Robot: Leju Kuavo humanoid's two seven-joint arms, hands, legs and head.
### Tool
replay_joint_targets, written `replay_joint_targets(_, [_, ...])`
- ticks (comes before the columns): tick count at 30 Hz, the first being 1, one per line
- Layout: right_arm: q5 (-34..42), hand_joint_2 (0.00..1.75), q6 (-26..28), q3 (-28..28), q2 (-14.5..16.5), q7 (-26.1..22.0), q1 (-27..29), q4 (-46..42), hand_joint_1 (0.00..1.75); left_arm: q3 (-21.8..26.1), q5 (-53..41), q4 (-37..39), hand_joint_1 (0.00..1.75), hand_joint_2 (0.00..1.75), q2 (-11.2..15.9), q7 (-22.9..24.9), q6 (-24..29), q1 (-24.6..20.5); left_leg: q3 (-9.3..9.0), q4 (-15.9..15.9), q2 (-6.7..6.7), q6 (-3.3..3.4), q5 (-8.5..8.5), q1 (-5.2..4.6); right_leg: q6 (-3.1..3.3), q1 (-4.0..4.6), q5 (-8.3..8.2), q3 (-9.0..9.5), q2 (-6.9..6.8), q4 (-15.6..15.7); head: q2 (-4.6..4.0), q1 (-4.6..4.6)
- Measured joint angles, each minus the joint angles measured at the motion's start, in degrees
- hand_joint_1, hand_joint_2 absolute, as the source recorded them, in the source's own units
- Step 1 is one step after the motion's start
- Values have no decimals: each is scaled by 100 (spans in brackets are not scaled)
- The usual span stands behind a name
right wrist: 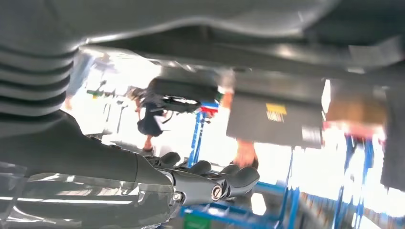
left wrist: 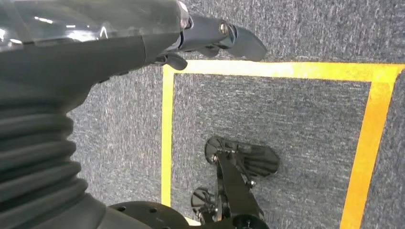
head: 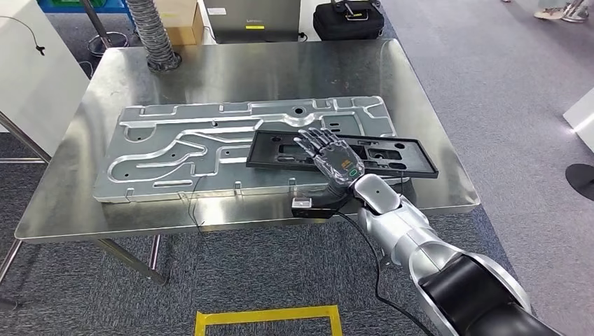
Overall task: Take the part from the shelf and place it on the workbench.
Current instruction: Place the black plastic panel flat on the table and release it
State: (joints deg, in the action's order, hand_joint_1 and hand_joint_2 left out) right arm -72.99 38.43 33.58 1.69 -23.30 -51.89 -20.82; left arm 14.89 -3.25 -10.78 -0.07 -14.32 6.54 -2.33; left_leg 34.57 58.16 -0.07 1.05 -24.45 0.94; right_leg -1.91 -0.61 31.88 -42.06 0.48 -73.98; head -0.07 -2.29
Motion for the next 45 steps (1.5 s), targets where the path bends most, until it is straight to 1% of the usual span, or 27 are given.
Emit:
replay_joint_targets(1, [232,0,62,-168,1,-196,48,-178,0,7,-4,0,0,0,-4,4,8,-1,-2,10,-3,-8,-7,0,8,-6,-183,127,-5,273,0,0])
replay_joint_targets(3, [598,0,122,-543,3,-537,87,-576,0,22,-9,0,0,0,-13,9,22,-7,0,37,-7,-42,-28,-12,43,-3,-540,498,-18,1045,0,0])
replay_joint_targets(4, [739,0,137,-720,8,-680,94,-764,0,31,-11,0,0,0,-14,12,28,-12,4,47,-8,-65,-36,-21,71,9,-629,627,-21,1324,0,0])
replay_joint_targets(5, [887,0,148,-873,12,-823,114,-942,0,41,-14,0,0,0,-15,16,36,-18,7,51,-8,-88,-39,-29,97,21,-653,690,-22,1463,1,-1])
replay_joint_targets(9, [2025,0,158,-1479,16,-1451,317,-1804,0,87,-26,0,0,0,-25,55,56,-16,25,100,-10,-208,-94,-20,236,18,-673,725,-27,1561,1,-2])
replay_joint_targets(11, [2623,0,152,-1683,-2,-1541,422,-2320,0,110,-36,0,0,0,-33,68,59,-12,212,552,-6,-251,-378,-11,297,-1,-692,748,-33,1598,0,-2])
replay_joint_targets(13, [3069,0,150,-1815,-51,-1574,617,-2919,0,143,-40,0,0,0,-36,73,59,-12,530,1280,-5,-276,-730,-8,322,5,-689,753,-33,1599,0,-2])
replay_joint_targets(14, [3260,0,153,-1891,-82,-1594,751,-3278,0,168,-40,0,0,0,-36,74,59,-7,645,1533,-5,-281,-805,-7,324,9,-685,755,-33,1597,1,-2])
replay_joint_targets(15, [3404,0,158,-1981,-107,-1610,906,-3659,0,193,-40,0,0,0,-38,70,58,-1,673,1593,-4,-280,-773,-7,323,13,-681,758,-32,1593,1,-2])
replay_joint_targets(16, [3512,0,165,-2079,-127,-1621,1066,-4049,0,220,-38,0,0,0,-39,64,56,4,598,1444,-4,-270,-641,-7,317,16,-673,765,-31,1588,1,-2])
replay_joint_targets(18, [3539,0,172,-2322,-152,-1640,1357,-4964,0,269,-21,0,0,0,-41,27,41,9,206,681,-8,-219,-269,-14,291,25,-647,787,-28,1576,1,-2])
replay_joint_targets(19, [3406,0,174,-2450,-156,-1648,1508,-5421,0,299,-3,0,0,0,-42,-7,19,10,28,335,-12,-194,-163,-24,270,35,-634,792,-27,1567,1,-2])
replay_joint_targets(21, [2892,0,174,-2747,-145,-1663,1885,-6374,0,373,45,0,0,0,-49,-92,-51,15,-129,35,-26,-154,-140,-48,216,48,-622,797,-35,1568,1,-2])
replay_joint_targets(24, [2294,0,174,-3194,-85,-1679,2467,-7510,0,480,76,0,0,0,-77,-173,-137,47,-163,-27,-32,-67,-120,-35,117,38,-587,819,-42,1566,1,-2])
replay_joint_targets(26, [2235,0,174,-3464,-64,-1678,2836,-8056,0,530,52,0,0,0,-101,-182,-164,60,-185,-72,-17,-1,-80,-13,53,26,-327,691,-38,1226,1,-2])
replay_joint_targets(28, [2169,0,172,-3719,-55,-1676,3350,-8515,0,590,25,0,0,0,-119,-182,-170,61,-174,-72,-18,28,-68,-16,9,16,94,372,-39,479,1,-1])
replay_joint_targets(29, [2104,0,171,-3821,-43,-1666,3623,-8692,0,628,22,0,0,0,-129,-184,-170,66,-162,-65,-21,32,-66,-17,-6,11,233,224,-39,141,1,-1])
replay_joint_targets(30, [2016,0,171,-3909,-26,-1626,3868,-8850,0,665,28,0,0,0,-139,-188,-170,75,-149,-55,-23,32,-66,-18,-16,4,276,147,-39,-44,1,0])
replay_joint_targets(31, [1931,0,170,-3967,-6,-1566,4079,-8991,0,699,41,0,0,0,-149,-193,-169,82,-135,-41,-20,31,-67,-18,-22,-4,212,172,-41,-15,1,0])
replay_joint_targets(32, [1879,0,170,-3997,11,-1518,4253,-9117,0,728,56,0,0,0,-156,-197,-167,84,-124,-27,-16,26,-68,-17,-22,-14,53,322,-43,255,1,0])
replay_joint_targets(33, [1864,0,170,-4015,28,-1495,4405,-9229,0,755,70,0,0,0,-163,-200,-164,82,-117,-10,-12,17,-72,-17,-17,-24,-137,562,-46,683,1,0])
replay_joint_targets(35, [1917,0,169,-4060,65,-1563,4665,-9377,0,813,97,0,0,0,-168,-193,-156,72,-108,19,-12,-27,-75,-31,23,-18,-382,938,-41,1376,0,-1])
replay_joint_targets(36, [1926,0,168,-4094,92,-1599,4784,-9407,0,845,111,0,0,0,-168,-185,-151,70,-104,27,-14,-58,-70,-38,51,-9,-425,1013,-36,1532,1,-1])
replay_joint_targets(39, [1863,0,165,-4190,198,-1630,5134,-9430,0,957,167,0,0,0,-168,-148,-132,79,-92,24,-16,-167,-45,-34,169,6,-492,980,-29,1570,2,-1])
replay_joint_targets(41, [1848,0,165,-4254,288,-1641,5292,-9429,0,1027,189,0,0,0,-173,-144,-115,87,-14,226,-14,-224,-254,-22,260,-14,-565,939,-41,1604,2,-2])
replay_joint_targets(44, [1871,0,165,-4415,413,-1651,5469,-9385,0,1107,178,0,0,0,-186,-168,-81,89,290,1185,-12,-265,-967,-13,321,0,-673,806,-56,1610,1,-2])
replay_joint_targets(45, [1914,0,165,-4486,440,-1651,5535,-9358,0,1124,159,0,0,0,-187,-189,-74,89,341,1452,-12,-267,-1121,-13,322,11,-711,752,-59,1605,1,-2])
